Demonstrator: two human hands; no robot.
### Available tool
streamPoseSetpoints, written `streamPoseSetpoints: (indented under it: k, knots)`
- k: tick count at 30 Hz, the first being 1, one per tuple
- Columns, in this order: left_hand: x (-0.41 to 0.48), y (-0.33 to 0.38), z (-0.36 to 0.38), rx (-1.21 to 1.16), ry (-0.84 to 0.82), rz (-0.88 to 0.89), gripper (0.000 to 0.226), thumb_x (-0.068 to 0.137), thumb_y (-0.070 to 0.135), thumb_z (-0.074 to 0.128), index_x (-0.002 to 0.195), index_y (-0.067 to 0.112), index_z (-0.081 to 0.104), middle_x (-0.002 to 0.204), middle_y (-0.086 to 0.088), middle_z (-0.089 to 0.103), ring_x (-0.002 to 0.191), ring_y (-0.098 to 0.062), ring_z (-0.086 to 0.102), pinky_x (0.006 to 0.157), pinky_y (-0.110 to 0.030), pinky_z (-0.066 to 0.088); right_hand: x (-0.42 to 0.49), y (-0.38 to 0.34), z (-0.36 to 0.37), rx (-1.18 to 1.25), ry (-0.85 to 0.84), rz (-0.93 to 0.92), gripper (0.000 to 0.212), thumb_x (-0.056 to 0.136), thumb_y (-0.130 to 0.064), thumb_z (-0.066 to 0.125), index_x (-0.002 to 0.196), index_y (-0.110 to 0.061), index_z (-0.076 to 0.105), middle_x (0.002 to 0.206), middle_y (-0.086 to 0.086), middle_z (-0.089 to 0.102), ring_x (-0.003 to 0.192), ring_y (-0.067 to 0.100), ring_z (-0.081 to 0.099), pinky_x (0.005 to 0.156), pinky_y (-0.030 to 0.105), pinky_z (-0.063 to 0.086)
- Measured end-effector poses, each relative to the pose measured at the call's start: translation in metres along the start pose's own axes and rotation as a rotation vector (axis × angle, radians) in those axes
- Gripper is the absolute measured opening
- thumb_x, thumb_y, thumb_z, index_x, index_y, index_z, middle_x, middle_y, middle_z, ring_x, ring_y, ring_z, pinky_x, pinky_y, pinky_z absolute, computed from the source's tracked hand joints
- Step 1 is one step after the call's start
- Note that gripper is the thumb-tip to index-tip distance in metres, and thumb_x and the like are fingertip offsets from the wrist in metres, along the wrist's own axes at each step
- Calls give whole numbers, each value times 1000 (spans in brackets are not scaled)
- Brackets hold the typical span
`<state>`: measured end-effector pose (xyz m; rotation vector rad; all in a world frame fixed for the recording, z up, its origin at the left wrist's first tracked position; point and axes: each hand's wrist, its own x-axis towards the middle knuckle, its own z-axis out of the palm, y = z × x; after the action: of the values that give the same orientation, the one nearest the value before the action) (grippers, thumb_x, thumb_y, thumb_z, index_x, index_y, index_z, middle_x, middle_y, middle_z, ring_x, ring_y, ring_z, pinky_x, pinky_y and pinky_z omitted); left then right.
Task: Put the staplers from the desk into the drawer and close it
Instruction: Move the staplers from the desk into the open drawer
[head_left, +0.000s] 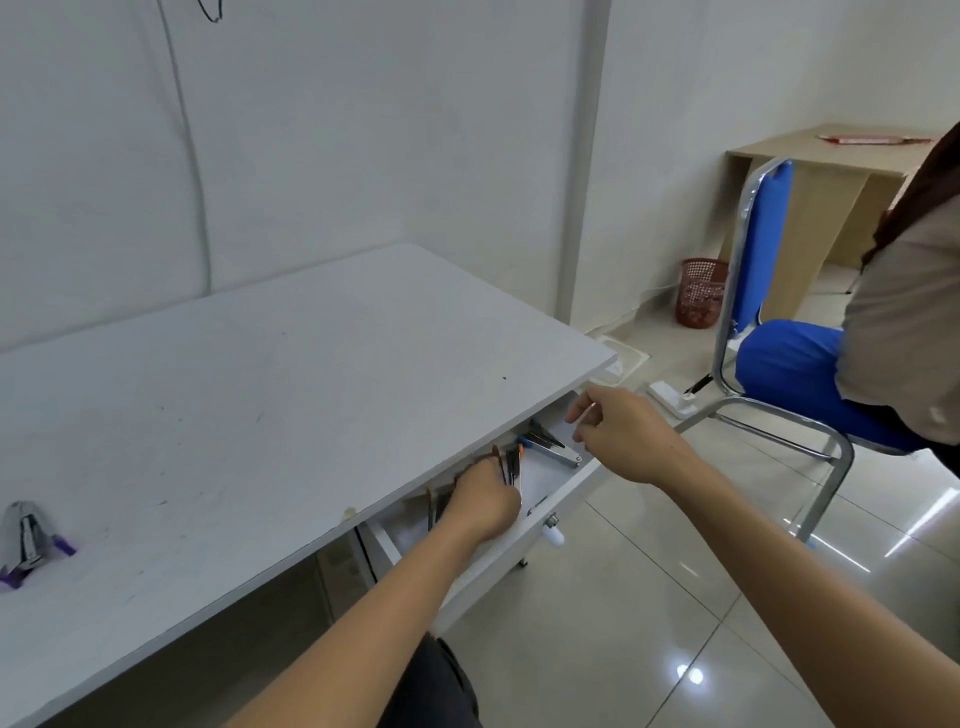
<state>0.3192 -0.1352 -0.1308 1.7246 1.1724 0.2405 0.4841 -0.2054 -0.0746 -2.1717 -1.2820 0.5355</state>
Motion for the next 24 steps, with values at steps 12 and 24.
streamPoseSetpoints:
  k: [12, 24]
  knots:
    - [-105, -45, -127, -56, 267, 228, 27, 91, 17, 55, 109, 35, 66, 100, 20, 72, 90, 1, 67, 74, -15, 49, -11, -114, 76, 154, -161, -214, 20, 89, -14, 54, 102, -26, 64, 91, -3, 75, 77, 10, 72, 58, 25, 47]
    - [-159, -167, -266, 115, 909, -76, 41, 90, 25, 63, 128, 17, 50, 124, -3, 54, 111, -19, 57, 82, -25, 46, -45, -229, 197, 184, -392, -435, 18, 92, -20, 56, 105, -28, 66, 100, -6, 70, 89, 16, 70, 68, 23, 43]
